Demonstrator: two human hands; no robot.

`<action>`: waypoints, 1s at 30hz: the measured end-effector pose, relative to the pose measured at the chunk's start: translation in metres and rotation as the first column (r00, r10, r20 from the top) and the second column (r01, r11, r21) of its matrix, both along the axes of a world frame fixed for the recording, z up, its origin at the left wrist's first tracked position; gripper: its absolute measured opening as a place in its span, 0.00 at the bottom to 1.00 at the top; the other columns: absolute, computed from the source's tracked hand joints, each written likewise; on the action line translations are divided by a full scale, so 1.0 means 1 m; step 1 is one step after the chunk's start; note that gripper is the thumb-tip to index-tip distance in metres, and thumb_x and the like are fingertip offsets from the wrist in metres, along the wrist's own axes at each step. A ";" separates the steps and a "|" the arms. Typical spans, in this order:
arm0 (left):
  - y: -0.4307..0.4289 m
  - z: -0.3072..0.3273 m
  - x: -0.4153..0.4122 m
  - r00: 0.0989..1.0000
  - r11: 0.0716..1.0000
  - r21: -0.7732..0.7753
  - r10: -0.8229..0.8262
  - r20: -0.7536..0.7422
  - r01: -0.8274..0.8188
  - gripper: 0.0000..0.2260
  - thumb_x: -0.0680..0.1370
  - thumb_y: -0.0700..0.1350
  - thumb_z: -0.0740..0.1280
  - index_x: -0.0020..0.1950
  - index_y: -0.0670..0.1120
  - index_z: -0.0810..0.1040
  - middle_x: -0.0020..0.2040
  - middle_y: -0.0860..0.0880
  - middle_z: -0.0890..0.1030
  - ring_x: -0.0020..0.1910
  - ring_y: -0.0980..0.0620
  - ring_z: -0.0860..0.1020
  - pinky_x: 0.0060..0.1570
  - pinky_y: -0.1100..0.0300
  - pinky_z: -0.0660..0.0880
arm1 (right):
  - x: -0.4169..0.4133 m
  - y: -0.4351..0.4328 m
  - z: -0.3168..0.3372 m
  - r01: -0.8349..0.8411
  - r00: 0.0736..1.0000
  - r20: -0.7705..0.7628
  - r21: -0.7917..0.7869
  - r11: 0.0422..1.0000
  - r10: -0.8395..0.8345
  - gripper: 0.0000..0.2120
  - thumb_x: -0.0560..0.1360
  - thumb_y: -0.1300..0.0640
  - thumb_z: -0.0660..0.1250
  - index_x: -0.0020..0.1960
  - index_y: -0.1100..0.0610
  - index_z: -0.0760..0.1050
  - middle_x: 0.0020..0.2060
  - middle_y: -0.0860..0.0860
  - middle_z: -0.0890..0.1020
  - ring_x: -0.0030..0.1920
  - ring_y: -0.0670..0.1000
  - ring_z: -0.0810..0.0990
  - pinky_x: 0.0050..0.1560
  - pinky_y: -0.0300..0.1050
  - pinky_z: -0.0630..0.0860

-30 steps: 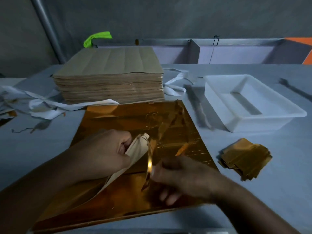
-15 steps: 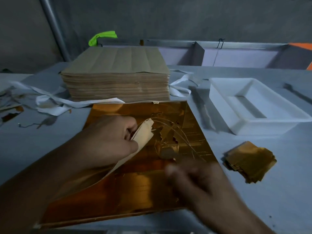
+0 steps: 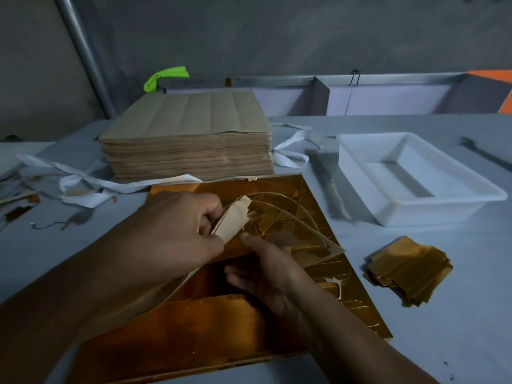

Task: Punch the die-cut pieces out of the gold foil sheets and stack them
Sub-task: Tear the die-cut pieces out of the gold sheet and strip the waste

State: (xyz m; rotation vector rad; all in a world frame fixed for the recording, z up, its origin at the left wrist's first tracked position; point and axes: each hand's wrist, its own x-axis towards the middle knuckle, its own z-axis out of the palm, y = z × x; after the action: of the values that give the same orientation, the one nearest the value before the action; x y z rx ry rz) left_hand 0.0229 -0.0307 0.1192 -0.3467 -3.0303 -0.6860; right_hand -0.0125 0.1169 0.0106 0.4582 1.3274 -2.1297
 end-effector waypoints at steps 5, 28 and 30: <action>0.016 0.005 0.004 1.000 1.000 -0.015 -0.022 -0.020 0.022 0.11 0.72 0.44 0.73 0.39 0.57 0.73 0.31 0.67 0.77 0.28 0.67 0.75 0.24 0.70 0.67 | -0.012 0.003 0.012 -0.009 0.999 -0.050 0.037 0.999 0.011 0.09 0.78 0.64 0.66 0.57 0.63 0.79 0.50 0.59 0.83 0.43 0.53 0.84 0.36 0.42 0.82; 0.138 -0.054 -0.006 0.989 0.995 0.057 -0.087 0.122 0.081 0.07 0.76 0.48 0.69 0.50 0.53 0.72 0.40 0.55 0.75 0.34 0.57 0.75 0.21 0.71 0.62 | 0.014 0.132 0.001 0.006 0.998 -0.059 0.243 0.970 0.008 0.26 0.82 0.40 0.54 0.54 0.60 0.80 0.40 0.56 0.87 0.36 0.51 0.86 0.34 0.42 0.80; 0.147 -0.060 -0.010 0.992 0.997 0.059 -0.051 0.111 0.045 0.08 0.75 0.48 0.69 0.52 0.53 0.73 0.42 0.55 0.74 0.36 0.57 0.74 0.25 0.70 0.63 | 0.023 0.145 -0.008 0.083 0.995 -0.067 0.134 0.988 -0.075 0.30 0.80 0.36 0.54 0.57 0.61 0.79 0.48 0.61 0.86 0.48 0.59 0.86 0.47 0.52 0.83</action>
State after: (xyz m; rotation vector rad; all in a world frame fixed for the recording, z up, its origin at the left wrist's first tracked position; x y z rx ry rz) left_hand 0.0125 0.1164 0.0588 -0.3940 -3.1099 -0.8201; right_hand 0.0105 0.2615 0.0029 0.5115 1.5201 -2.1411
